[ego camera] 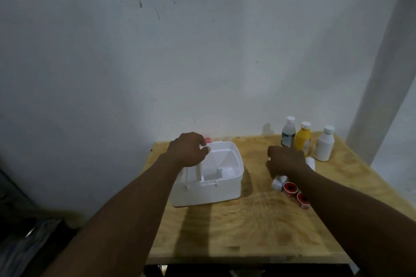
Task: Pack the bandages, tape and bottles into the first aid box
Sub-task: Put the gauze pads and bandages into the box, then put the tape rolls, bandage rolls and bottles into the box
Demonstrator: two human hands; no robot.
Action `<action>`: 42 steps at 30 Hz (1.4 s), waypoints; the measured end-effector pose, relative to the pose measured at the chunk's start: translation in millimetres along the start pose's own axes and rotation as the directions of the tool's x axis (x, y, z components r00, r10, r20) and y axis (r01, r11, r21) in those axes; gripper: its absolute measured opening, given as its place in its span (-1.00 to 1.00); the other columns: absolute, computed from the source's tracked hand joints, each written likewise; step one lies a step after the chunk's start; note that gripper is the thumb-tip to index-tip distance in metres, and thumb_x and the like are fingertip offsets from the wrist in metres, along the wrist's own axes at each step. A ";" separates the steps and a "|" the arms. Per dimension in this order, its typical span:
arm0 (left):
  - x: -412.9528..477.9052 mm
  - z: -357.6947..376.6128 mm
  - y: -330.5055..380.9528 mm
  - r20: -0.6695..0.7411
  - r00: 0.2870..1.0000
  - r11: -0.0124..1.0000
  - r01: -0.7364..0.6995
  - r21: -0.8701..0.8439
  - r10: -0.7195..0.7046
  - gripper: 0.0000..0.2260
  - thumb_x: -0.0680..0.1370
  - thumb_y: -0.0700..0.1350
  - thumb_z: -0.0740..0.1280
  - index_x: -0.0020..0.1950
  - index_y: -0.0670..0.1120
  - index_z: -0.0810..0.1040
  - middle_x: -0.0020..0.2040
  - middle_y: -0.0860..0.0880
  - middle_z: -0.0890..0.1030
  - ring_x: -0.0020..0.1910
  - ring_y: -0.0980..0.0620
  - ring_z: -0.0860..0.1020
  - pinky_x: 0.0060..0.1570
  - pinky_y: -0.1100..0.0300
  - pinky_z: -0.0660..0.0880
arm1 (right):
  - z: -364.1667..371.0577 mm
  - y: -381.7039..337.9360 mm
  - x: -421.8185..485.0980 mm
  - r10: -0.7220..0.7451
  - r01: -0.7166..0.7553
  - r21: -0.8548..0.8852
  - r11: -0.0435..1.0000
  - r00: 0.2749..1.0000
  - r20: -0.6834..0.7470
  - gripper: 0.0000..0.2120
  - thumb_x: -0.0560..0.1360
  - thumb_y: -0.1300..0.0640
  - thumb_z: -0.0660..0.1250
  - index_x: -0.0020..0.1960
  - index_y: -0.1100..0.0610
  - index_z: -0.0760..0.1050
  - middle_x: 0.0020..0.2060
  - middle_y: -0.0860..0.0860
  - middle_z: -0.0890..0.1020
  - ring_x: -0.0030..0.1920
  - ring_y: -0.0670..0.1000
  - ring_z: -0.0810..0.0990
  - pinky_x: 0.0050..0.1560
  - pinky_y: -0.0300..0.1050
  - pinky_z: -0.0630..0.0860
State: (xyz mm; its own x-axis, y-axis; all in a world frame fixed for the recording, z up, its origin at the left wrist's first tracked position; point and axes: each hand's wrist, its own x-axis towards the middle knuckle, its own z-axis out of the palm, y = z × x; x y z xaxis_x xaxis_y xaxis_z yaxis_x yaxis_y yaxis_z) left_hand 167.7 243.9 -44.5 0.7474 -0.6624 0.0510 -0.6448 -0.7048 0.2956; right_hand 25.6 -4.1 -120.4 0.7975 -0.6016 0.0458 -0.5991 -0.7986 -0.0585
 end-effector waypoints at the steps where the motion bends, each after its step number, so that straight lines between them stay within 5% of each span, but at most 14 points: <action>1: -0.2 -1.3 -2.0 -0.008 1.000 1.000 -0.005 -0.030 0.004 -0.71 0.57 0.10 0.33 0.21 0.00 0.63 0.27 -0.02 0.61 0.25 -0.07 0.55 0.28 0.00 0.48 | 0.8 -1.1 -0.8 0.007 -0.007 -0.011 1.000 1.000 -0.018 -0.73 0.49 0.01 0.24 0.17 0.01 0.47 0.04 0.05 0.61 0.07 0.13 0.56 -0.05 0.01 0.41; 6: -4.6 -15.3 -4.7 -0.006 1.000 0.993 -0.003 -0.121 0.002 -0.73 0.59 -0.18 0.25 0.17 -0.17 0.69 0.19 -0.11 0.68 0.20 -0.12 0.59 0.17 0.19 0.46 | -10.2 -8.1 -0.6 0.070 -0.004 0.332 0.943 0.980 -0.186 -0.79 0.45 0.06 0.29 0.07 0.04 0.51 0.01 0.06 0.65 0.05 0.13 0.60 0.03 0.01 0.51; 10: -0.7 -17.3 -17.2 -0.003 1.000 0.990 0.018 -0.137 -0.019 -0.75 0.57 -0.19 0.23 -0.02 -0.21 0.71 0.01 -0.19 0.70 0.04 -0.16 0.62 0.07 0.15 0.52 | -56.0 -40.3 -6.5 0.120 0.156 0.702 0.695 0.937 -0.327 -0.89 0.42 0.14 0.40 -0.06 0.08 0.52 -0.15 0.04 0.64 -0.07 0.08 0.64 -0.11 -0.12 0.48; 12: 0.3 -16.8 -25.1 -0.013 0.999 0.992 0.037 -0.118 -0.039 -0.80 0.55 -0.17 0.22 -0.20 -0.07 0.60 -0.19 -0.10 0.59 -0.15 -0.10 0.52 -0.06 0.17 0.47 | -77.6 -65.0 -15.1 0.099 0.203 0.792 0.576 0.944 -0.314 -0.85 0.40 0.11 0.44 -0.07 0.09 0.53 -0.19 0.05 0.66 -0.11 0.08 0.65 -0.10 -0.07 0.53; 14: -1.6 -18.7 -28.8 -0.014 0.999 0.992 0.039 -0.116 -0.041 -0.83 0.55 -0.17 0.22 -0.20 0.00 0.51 -0.20 -0.04 0.48 -0.17 -0.05 0.42 -0.10 0.17 0.40 | -91.5 -89.4 -27.0 0.013 0.215 0.857 0.468 0.968 -0.250 -0.78 0.35 0.06 0.49 -0.07 0.08 0.52 -0.24 0.06 0.69 -0.15 0.08 0.67 -0.09 0.02 0.59; 16: -6.0 -21.5 -34.9 -0.026 0.998 0.990 0.044 -0.136 -0.048 -0.81 0.58 -0.16 0.24 -0.12 -0.04 0.63 -0.13 -0.08 0.58 -0.09 -0.12 0.54 -0.02 0.14 0.46 | -95.2 -112.7 -39.9 -0.108 0.205 0.887 0.414 0.979 -0.175 -0.76 0.34 0.05 0.51 -0.07 0.08 0.53 -0.28 0.07 0.71 -0.21 0.09 0.70 -0.15 0.05 0.63; 20: -10.5 -21.9 -52.1 -0.029 0.993 0.982 0.105 -0.158 -0.111 -0.74 0.60 -0.09 0.24 0.12 -0.10 0.70 0.14 -0.08 0.68 0.13 -0.12 0.60 0.12 0.12 0.51 | -81.8 -148.9 -57.9 -0.265 0.266 0.804 0.532 0.954 -0.140 -0.83 0.38 0.12 0.52 -0.10 0.12 0.57 -0.27 0.04 0.71 -0.24 0.01 0.70 -0.19 -0.07 0.63; 24: -14.3 -20.2 -60.6 -0.037 0.990 0.974 0.125 -0.186 -0.134 -0.70 0.58 -0.09 0.21 0.03 -0.21 0.69 0.06 -0.15 0.70 0.10 -0.17 0.61 0.13 -0.02 0.55 | -63.3 -162.6 -62.8 -0.321 0.317 0.717 0.621 0.937 -0.136 -0.82 0.40 0.09 0.51 -0.09 0.14 0.58 -0.24 -0.01 0.69 -0.27 -0.11 0.61 -0.27 -0.30 0.44; 34: -20.2 -9.3 -62.6 -0.063 0.988 0.965 0.123 -0.231 -0.141 -0.69 0.59 -0.09 0.23 0.27 -0.07 0.64 0.31 -0.06 0.62 0.28 -0.09 0.55 0.33 -0.01 0.45 | -40.6 -164.2 -62.8 -0.369 0.389 0.520 0.761 0.918 -0.147 -0.82 0.42 -0.10 0.43 -0.14 -0.02 0.71 0.06 0.07 0.63 0.16 0.06 0.53 0.07 -0.05 0.51; 42: -15.5 -10.3 -52.5 -0.070 0.992 0.973 0.090 -0.215 -0.107 -0.69 0.61 -0.01 0.24 0.33 -0.01 0.57 0.41 -0.05 0.53 0.36 -0.10 0.48 0.39 -0.05 0.40 | -68.8 -135.5 -66.6 -0.289 0.358 0.565 0.743 0.934 -0.212 -0.76 0.53 -0.01 0.31 0.09 0.07 0.64 0.02 0.01 0.63 0.01 -0.02 0.57 0.02 -0.11 0.46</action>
State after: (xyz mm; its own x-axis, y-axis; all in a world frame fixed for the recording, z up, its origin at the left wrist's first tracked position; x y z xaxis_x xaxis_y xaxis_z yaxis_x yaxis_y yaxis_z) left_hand 191.7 293.8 -51.0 0.8217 -0.5634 0.0855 -0.5253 -0.6908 0.4968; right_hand 48.7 142.8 -46.9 0.9023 -0.3351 0.2711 -0.1190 -0.7982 -0.5906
